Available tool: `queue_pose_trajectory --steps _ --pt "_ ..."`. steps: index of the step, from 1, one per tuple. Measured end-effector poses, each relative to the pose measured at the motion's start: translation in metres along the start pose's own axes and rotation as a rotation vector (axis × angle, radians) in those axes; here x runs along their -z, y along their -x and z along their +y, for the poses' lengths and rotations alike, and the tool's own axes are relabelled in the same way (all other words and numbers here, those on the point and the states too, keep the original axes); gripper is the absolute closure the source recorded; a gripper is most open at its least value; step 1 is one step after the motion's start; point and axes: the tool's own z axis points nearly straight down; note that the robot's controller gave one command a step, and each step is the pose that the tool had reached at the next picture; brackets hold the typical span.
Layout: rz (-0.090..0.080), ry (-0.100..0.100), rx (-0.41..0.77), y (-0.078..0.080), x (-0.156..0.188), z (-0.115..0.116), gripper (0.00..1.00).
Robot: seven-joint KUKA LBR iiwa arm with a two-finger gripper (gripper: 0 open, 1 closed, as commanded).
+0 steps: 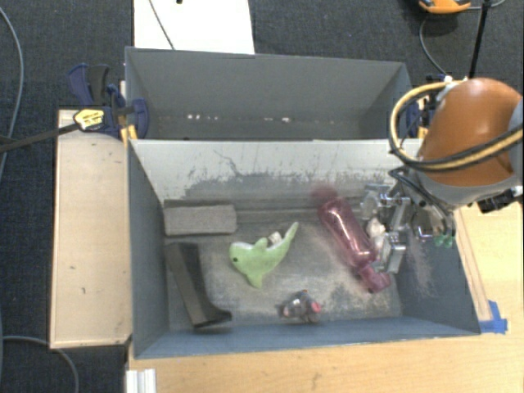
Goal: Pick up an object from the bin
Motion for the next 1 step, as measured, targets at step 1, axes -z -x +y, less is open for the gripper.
queue_pose_trajectory --steps 1 --pt "-0.008 -0.001 0.001 0.0012 0.0045 0.0001 0.0"
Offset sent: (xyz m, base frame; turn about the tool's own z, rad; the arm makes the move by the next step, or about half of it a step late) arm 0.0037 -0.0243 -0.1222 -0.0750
